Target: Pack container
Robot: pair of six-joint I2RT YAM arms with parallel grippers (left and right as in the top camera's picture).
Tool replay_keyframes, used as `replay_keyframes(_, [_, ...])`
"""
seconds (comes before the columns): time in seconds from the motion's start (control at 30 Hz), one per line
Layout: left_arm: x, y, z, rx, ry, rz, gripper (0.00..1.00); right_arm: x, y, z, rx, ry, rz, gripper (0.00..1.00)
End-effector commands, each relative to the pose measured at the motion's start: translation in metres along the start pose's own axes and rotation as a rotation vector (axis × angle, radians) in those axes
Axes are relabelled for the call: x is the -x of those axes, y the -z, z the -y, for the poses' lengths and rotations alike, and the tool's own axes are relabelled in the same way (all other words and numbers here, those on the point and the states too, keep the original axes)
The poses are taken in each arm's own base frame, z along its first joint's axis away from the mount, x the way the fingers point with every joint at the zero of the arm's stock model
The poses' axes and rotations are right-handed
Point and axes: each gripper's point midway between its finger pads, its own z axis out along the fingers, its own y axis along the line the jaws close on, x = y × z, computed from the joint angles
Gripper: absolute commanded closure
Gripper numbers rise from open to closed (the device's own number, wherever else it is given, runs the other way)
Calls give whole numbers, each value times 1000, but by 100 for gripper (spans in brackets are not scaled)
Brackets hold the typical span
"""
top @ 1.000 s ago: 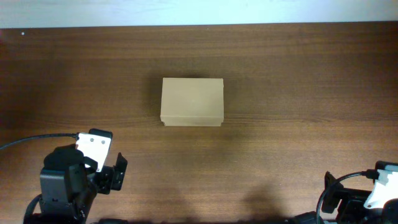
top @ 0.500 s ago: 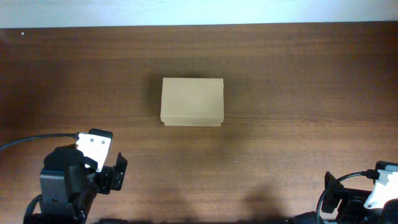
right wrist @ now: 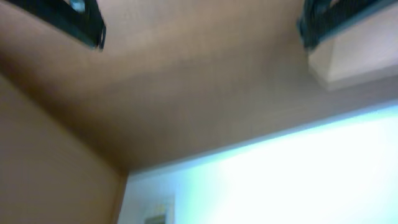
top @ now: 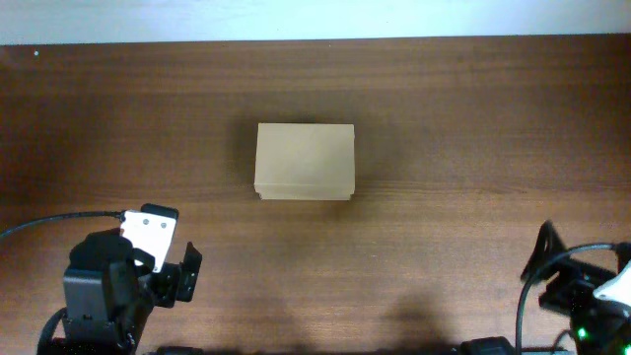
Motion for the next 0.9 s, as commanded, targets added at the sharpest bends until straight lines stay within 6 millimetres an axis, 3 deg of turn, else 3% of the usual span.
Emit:
replay_keyframes(0.0, [-1, 0, -2, 9, 14, 0, 1, -12, -14, 5, -27, -56, 63, 1])
replay_keyframes(0.17, [-1, 0, -2, 10, 14, 0, 1, -48, -58, -3, 33, -112, 153, 1])
replay_keyframes(0.4, [-1, 0, -2, 9, 14, 0, 1, -121, -109, -2, 66, -197, 185, 1])
replay_keyframes(0.57, [-1, 0, -2, 10, 14, 0, 1, -157, -128, 1, 58, -218, 150, 1])
replay_keyframes(0.87, [-1, 0, -2, 9, 14, 0, 1, -187, -143, 4, 40, -206, 90, 1])
